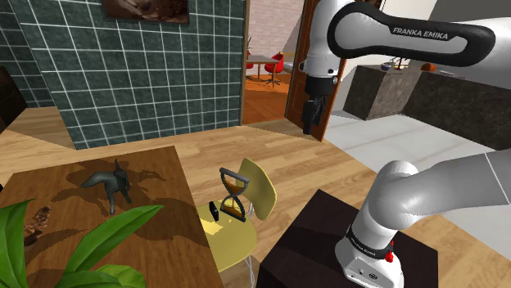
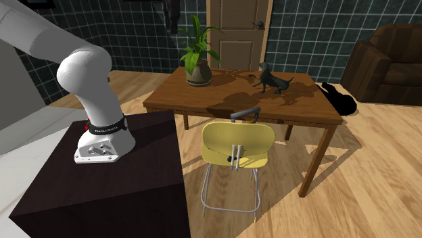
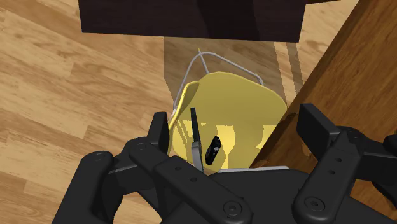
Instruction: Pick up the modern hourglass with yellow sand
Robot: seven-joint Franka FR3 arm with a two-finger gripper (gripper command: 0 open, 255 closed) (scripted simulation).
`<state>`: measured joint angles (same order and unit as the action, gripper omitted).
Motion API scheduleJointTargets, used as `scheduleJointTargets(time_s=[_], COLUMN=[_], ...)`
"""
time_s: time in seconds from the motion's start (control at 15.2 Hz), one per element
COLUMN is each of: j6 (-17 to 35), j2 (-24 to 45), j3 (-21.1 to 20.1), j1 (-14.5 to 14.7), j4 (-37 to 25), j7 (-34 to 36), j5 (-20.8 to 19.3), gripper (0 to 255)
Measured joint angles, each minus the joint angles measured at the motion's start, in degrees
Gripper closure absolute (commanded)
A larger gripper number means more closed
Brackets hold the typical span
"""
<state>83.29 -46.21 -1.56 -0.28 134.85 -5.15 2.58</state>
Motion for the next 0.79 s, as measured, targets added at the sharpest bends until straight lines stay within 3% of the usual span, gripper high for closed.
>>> scheduleJointTargets(time_s=[0.2, 0.79], j6=[2.5, 21.0], j2=[0.9, 12.6], j3=[-0.1, -0.4], j1=[0.1, 0.1], j4=[1.5, 6.8], j7=[-0.2, -1.7], j5=[0.0, -0.5], gripper=[0, 0])
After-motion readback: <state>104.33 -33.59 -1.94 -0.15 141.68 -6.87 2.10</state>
